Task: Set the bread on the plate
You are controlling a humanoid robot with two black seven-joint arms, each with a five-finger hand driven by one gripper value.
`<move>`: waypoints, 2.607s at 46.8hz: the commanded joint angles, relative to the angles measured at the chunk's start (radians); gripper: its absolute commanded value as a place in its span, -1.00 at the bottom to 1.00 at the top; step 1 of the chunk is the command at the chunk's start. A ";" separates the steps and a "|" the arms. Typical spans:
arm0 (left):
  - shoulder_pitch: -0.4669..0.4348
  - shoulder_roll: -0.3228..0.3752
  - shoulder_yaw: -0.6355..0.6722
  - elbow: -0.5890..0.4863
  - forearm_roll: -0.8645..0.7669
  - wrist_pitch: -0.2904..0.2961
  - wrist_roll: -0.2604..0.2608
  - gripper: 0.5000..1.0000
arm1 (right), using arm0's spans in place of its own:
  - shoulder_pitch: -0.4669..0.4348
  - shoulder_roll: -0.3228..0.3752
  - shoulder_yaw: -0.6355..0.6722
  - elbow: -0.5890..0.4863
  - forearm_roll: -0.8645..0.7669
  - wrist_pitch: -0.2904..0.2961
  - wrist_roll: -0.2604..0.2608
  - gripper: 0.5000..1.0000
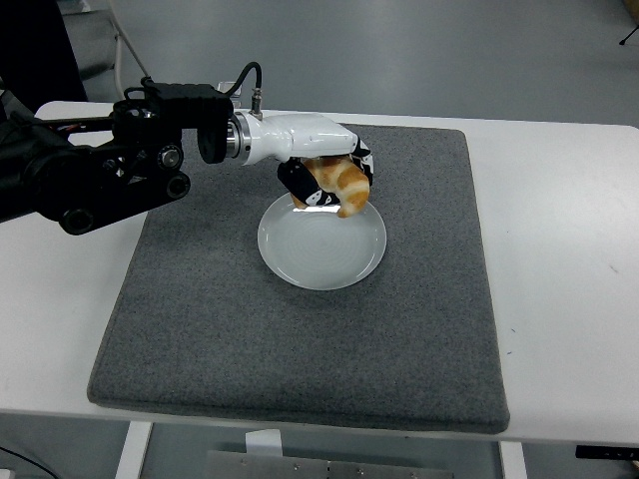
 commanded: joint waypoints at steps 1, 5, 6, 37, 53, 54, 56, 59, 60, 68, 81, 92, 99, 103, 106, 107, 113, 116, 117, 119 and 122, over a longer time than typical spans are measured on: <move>0.019 -0.016 0.002 0.012 0.025 0.002 0.000 -1.00 | 0.001 0.000 0.000 0.000 0.000 0.000 0.000 0.72; 0.037 -0.027 0.002 0.018 0.052 0.002 0.000 -1.00 | 0.001 0.000 0.000 0.000 0.000 0.000 0.000 0.72; 0.043 -0.027 0.002 0.021 0.057 0.002 -0.002 -1.00 | -0.001 0.000 0.000 0.000 0.000 0.000 0.000 0.72; 0.132 -0.027 0.006 0.044 0.129 0.016 -0.002 -1.00 | 0.001 0.000 0.000 0.000 0.000 -0.001 0.000 0.72; 0.136 -0.027 0.008 0.058 0.126 0.016 -0.006 -1.00 | -0.001 0.000 0.001 0.000 0.000 0.000 0.000 0.73; 0.136 -0.027 0.008 0.058 0.126 0.016 -0.006 -1.00 | -0.001 0.000 0.000 0.000 0.000 0.000 0.000 0.73; 0.140 -0.027 0.008 0.058 0.125 0.016 -0.008 -1.00 | 0.001 0.000 0.000 0.000 0.000 -0.001 0.000 0.72; 0.145 -0.027 0.008 0.058 0.125 0.016 -0.008 -1.00 | 0.001 0.000 0.000 0.000 0.000 0.000 0.000 0.72; 0.145 -0.027 0.008 0.058 0.123 0.016 -0.008 -0.84 | -0.001 0.000 0.000 0.000 0.000 0.000 0.000 0.72; 0.146 -0.027 0.006 0.058 0.112 0.018 -0.017 0.26 | 0.001 0.000 0.000 0.000 0.000 0.000 0.000 0.72; 0.146 -0.025 -0.007 0.057 0.092 0.018 -0.020 0.97 | 0.001 0.000 0.000 0.000 0.000 -0.001 0.000 0.72; 0.117 -0.018 -0.034 0.046 -0.081 0.019 -0.020 0.97 | -0.001 0.000 0.000 0.000 0.000 0.000 0.000 0.72; 0.083 -0.010 -0.073 0.047 -0.233 0.016 -0.020 0.97 | 0.001 0.000 0.000 0.000 0.000 0.000 0.000 0.72; 0.063 0.005 -0.084 0.047 -0.299 0.016 -0.019 0.97 | -0.001 0.000 0.000 0.000 0.000 -0.001 0.000 0.72; 0.056 0.010 -0.089 0.047 -0.349 0.016 -0.019 0.97 | -0.001 0.000 0.000 0.000 0.000 0.000 0.000 0.73; 0.056 0.010 -0.090 0.047 -0.368 0.016 -0.019 0.97 | 0.001 0.000 0.000 0.000 0.000 -0.001 0.000 0.73; 0.059 0.022 -0.115 0.058 -0.509 0.016 -0.016 0.97 | -0.001 0.000 0.000 0.000 0.000 0.000 0.000 0.73; 0.065 0.033 -0.121 0.066 -0.576 0.018 -0.014 0.97 | 0.001 0.000 0.000 0.000 0.000 0.000 0.000 0.72; 0.066 0.036 -0.123 0.072 -0.598 0.018 -0.014 0.97 | -0.001 0.000 0.000 0.000 0.000 0.000 0.000 0.73; 0.070 0.039 -0.129 0.084 -0.642 0.018 -0.014 0.97 | 0.001 0.000 0.000 0.000 0.000 0.000 0.000 0.72; 0.073 0.042 -0.141 0.107 -0.713 0.018 -0.014 0.97 | 0.001 0.000 0.000 0.000 0.000 -0.001 0.000 0.72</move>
